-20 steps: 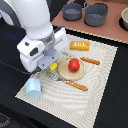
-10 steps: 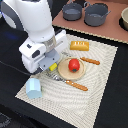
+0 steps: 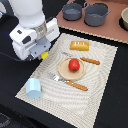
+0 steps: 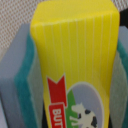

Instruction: Interact with the objects in diverse but meaningful ways.

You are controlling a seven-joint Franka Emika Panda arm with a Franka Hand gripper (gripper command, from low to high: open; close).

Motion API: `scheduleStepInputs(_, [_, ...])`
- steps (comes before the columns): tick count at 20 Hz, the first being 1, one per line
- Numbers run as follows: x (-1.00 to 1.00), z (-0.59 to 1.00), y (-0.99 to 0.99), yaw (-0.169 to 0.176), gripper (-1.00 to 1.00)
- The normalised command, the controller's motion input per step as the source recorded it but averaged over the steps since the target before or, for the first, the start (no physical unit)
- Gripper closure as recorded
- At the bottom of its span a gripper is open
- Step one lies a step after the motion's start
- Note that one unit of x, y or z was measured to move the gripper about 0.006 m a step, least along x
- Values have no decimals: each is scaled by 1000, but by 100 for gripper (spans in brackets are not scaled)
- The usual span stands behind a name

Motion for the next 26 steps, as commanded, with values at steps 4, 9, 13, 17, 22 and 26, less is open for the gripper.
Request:
scheduleStepInputs(4, [386, 224, -43, 210, 100])
scheduleStepInputs(9, [357, 69, -1, 229, 100])
scheduleStepInputs(13, [397, 1, 0, 225, 100])
scheduleStepInputs(17, [574, 66, 0, 169, 100])
scheduleStepInputs(22, [711, 139, -6, 102, 100])
scheduleStepInputs(26, [627, 83, 4, 145, 100])
